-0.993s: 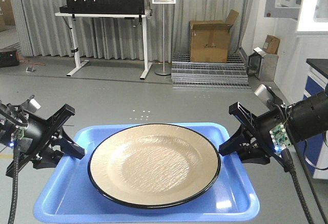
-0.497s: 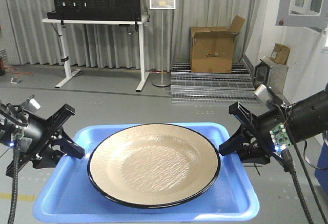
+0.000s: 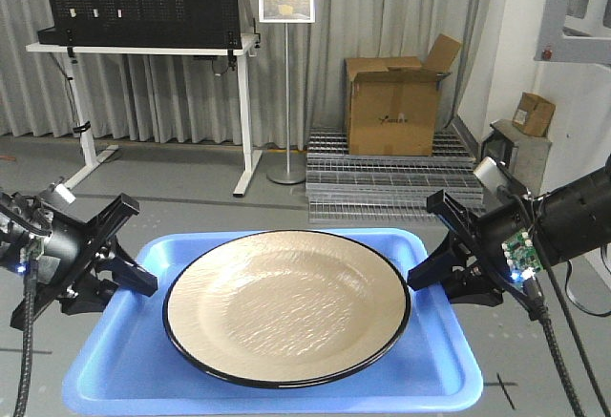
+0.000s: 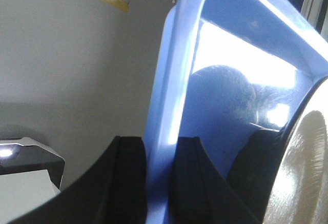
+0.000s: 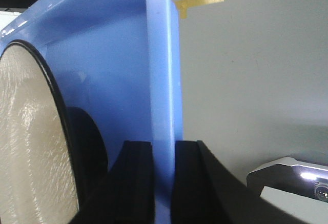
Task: Place disk in tray to left cabinet
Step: 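Hold the tray level with both grippers while the base drives to the cabinet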
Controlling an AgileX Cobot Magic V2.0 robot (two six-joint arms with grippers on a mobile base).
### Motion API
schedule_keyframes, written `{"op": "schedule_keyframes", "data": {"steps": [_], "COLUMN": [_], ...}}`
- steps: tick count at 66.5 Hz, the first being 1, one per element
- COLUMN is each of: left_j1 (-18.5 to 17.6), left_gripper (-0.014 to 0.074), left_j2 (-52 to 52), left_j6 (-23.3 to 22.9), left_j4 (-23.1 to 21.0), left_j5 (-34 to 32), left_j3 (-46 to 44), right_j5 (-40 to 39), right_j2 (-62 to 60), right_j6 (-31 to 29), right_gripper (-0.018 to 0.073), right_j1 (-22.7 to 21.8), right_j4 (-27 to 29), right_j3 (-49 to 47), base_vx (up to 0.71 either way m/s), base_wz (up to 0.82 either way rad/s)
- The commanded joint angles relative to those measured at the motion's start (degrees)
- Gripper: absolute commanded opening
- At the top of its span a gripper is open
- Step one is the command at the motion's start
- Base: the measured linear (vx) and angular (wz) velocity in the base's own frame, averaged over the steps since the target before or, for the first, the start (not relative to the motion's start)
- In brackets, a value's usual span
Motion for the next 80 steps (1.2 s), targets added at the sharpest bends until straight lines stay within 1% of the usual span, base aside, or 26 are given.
{"op": "schedule_keyframes", "data": {"steps": [1,80], "left_j1": [-0.66,-0.66], "left_gripper": [0.0,0.0], "left_j2": [-3.08,-3.08], "left_j6": [-1.92,-1.92], "left_j4": [-8.79,-8.76], "left_j5": [-0.12,-0.24], "left_j3": [-1.85,-1.85], "right_j5": [0.59,0.52], "right_j2": [-3.12,-3.12], "right_j6": [0.2,0.2], "right_gripper": [-0.0006,-0.0006], "right_j1": [0.48,0.48], "right_j4": [7.44,7.43], "right_j3": [-1.85,-1.85], "base_vx": [0.69,0.68], "base_wz": [-0.01,-0.05]}}
